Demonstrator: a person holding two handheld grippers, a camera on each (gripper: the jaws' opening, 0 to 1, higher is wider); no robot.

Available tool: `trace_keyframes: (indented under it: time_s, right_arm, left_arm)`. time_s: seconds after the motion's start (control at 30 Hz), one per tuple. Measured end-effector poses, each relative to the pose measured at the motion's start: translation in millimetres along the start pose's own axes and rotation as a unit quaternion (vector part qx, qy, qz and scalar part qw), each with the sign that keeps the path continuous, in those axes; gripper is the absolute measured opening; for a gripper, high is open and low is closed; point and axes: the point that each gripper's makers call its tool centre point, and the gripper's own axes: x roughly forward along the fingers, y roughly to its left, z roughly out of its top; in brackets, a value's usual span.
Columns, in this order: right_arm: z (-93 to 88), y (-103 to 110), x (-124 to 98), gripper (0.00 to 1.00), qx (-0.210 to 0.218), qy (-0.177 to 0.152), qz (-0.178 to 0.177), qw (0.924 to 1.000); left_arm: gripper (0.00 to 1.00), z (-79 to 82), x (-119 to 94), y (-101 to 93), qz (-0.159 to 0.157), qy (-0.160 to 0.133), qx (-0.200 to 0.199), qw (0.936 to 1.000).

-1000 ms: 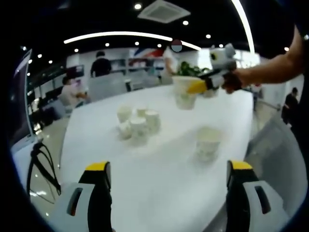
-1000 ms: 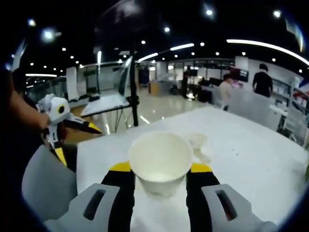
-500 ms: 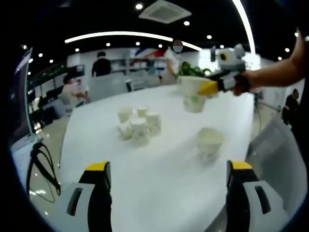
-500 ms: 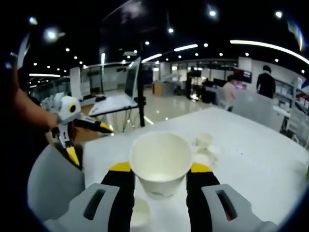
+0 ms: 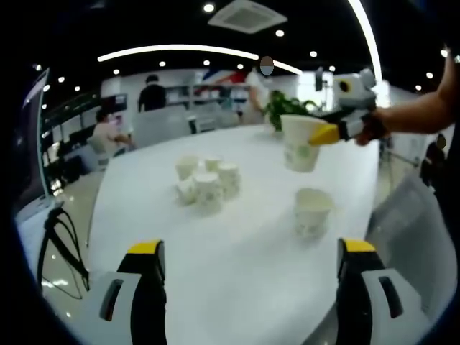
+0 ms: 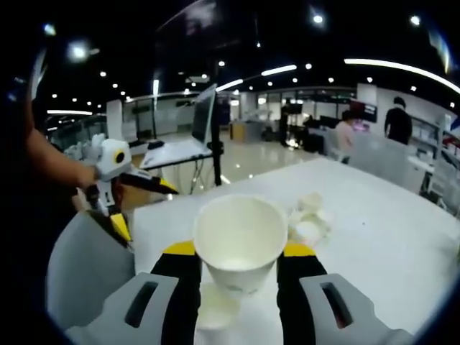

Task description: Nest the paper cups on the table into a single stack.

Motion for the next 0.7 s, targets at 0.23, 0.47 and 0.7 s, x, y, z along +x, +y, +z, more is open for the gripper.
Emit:
trace_keyframes:
  time_s: [0.23,0.47,0.7]
  right_arm:
    - [-4.7,5.7,-3.7,0.38,0.010,-0.004,-0.001,0.9999]
    - [-9.6,18.6,-7.2,0.38,0.005,-0.002,0.011,0.9999]
    - [-11.4,27.8,-10.6,0.38,0.004,-0.004,0.018,0.9998]
  left_arm:
    - [0.98,-0.7,-0.1,-0.6,0.002,0.002,-0.003,1.0000]
    - [0.97,-1.7,0.7,-0.6,0.000,0.004,-0.003,1.0000]
    - [0.97,-3.2,1.0,-0.4,0.001,0.005,-0.004,1.0000]
